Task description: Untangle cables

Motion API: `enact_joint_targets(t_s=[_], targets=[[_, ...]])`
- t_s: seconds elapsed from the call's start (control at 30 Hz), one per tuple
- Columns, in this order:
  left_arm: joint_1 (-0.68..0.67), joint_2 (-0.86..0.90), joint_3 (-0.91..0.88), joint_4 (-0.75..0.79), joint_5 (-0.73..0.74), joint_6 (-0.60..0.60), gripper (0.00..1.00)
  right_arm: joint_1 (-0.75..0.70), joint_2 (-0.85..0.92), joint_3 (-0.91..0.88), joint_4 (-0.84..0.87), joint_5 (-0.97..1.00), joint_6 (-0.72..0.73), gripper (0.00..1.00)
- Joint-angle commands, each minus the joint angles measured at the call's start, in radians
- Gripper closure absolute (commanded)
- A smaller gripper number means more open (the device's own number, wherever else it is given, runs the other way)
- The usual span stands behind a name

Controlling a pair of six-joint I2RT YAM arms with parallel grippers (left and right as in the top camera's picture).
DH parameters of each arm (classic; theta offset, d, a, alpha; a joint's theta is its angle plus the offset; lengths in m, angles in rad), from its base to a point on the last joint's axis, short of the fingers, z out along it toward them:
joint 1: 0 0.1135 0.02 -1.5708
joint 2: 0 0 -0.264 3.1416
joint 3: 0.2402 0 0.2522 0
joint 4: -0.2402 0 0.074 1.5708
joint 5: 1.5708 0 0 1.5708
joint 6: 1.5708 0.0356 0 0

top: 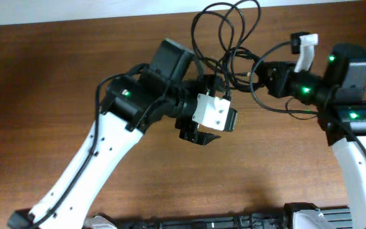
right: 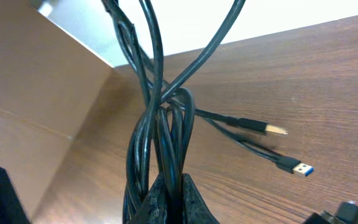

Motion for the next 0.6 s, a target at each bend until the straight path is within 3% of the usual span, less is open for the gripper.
enact_joint_targets(t_s=[0.0, 0.57], targets=[[-0.001, -0.042, 0.013, 0.043, 0.032, 0.084, 0.04, -0.04, -0.013, 0.008, 0.01, -0.206, 0.003, 0.96], [-0.001, -0.039, 0.013, 0.095, -0.025, 0.084, 0.05, -0.038, -0.013, 0.008, 0.011, -0.436, -0.005, 0.96]])
